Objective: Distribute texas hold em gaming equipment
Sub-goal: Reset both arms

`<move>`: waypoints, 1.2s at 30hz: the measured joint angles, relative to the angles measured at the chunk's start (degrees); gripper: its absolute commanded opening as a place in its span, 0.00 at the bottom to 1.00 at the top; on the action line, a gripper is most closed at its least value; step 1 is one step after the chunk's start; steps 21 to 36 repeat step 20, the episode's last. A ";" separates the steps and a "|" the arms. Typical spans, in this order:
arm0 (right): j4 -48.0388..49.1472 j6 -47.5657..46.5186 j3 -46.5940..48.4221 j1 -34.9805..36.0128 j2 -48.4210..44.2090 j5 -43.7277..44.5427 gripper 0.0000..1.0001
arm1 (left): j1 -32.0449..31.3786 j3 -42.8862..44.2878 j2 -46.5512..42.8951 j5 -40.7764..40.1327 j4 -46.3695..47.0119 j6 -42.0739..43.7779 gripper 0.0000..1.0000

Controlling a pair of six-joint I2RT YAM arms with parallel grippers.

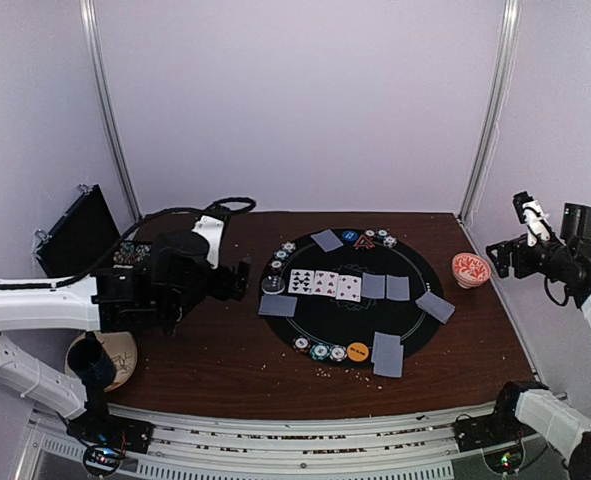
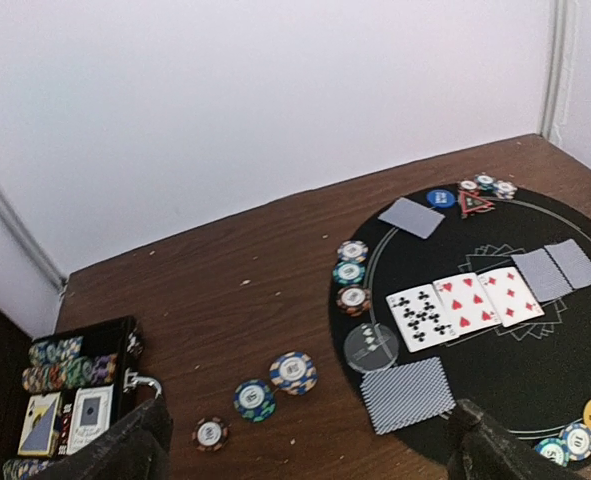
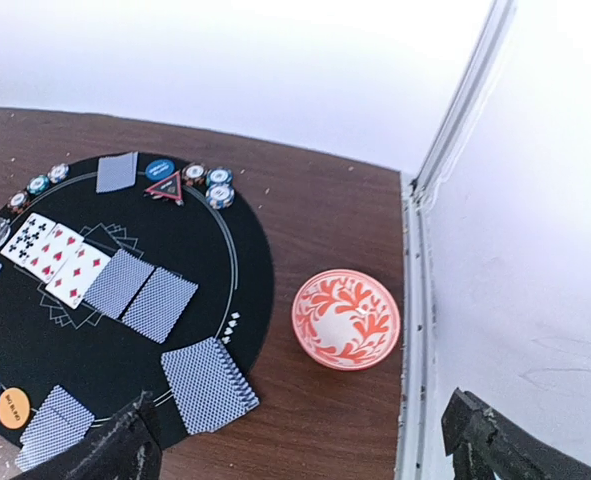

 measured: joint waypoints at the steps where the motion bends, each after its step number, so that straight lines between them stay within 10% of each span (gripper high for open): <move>1: 0.90 0.07 -1.36 0.00 -2.86 1.03 1.00 | 0.02 -1.88 -2.56 -1.62 -1.01 -1.40 0.98; 12: 6.75 2.47 -11.10 0.00 -22.60 8.28 1.00 | 0.07 -21.31 -21.24 -12.52 -2.19 -4.87 0.98; 36: 7.89 3.02 -11.74 0.00 -23.06 9.57 1.00 | 0.07 -21.57 -18.95 -16.50 -0.57 -4.72 0.98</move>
